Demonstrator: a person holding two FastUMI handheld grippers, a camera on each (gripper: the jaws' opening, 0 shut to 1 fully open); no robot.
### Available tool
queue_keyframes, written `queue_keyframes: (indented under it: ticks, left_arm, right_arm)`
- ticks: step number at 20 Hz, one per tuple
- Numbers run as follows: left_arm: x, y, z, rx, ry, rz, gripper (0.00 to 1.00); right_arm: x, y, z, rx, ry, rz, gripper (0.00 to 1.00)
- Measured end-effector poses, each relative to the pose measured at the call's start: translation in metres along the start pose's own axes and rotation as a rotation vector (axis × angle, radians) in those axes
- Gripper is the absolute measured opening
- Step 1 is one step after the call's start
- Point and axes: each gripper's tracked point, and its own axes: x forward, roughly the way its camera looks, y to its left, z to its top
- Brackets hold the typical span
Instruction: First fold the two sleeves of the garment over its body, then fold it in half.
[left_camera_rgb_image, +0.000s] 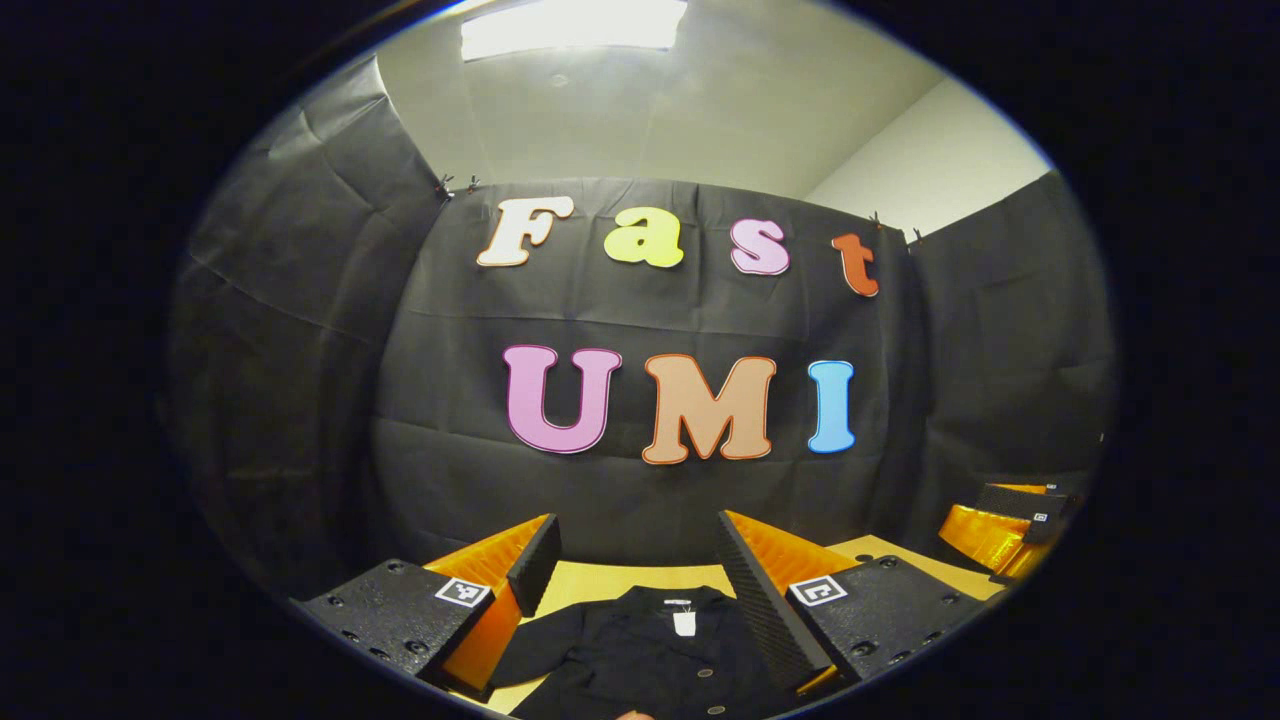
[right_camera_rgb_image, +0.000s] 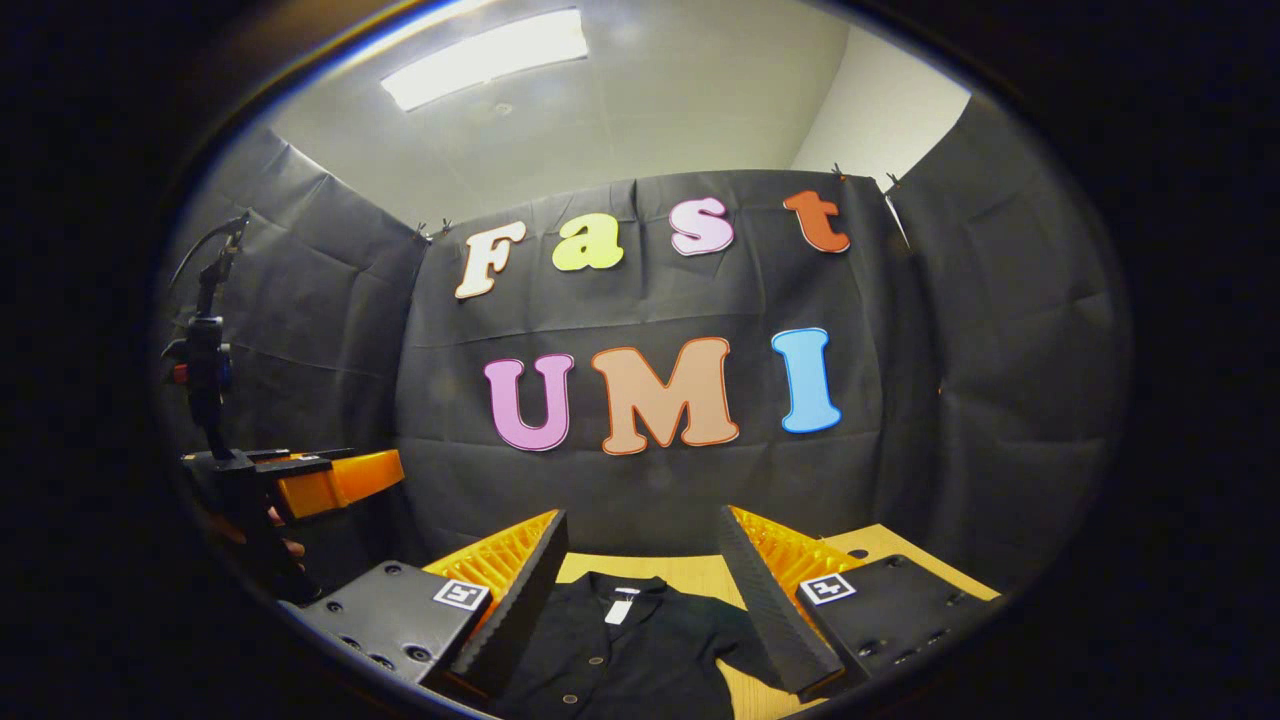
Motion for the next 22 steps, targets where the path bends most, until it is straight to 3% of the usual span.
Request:
queue_keyframes:
  ticks: [4,8,16,22]
  left_arm:
    - [0.007,-0.012,-0.003,-0.012,0.003,-0.001,0.92]
    - [0.012,-0.014,-0.006,-0.01,0.009,0.016,0.92]
    - [0.02,-0.026,-0.009,0.005,0.009,0.037,0.93]
    - [0.024,-0.041,-0.014,0.024,0.021,0.048,0.92]
  right_arm:
    - [0.01,-0.029,-0.004,-0.03,0.02,-0.023,0.96]
    - [0.016,-0.073,-0.016,-0.065,0.063,-0.086,0.93]
    - [0.009,-0.17,-0.048,-0.14,0.178,-0.232,0.96]
    - [0.002,-0.234,-0.113,-0.165,0.387,-0.288,0.97]
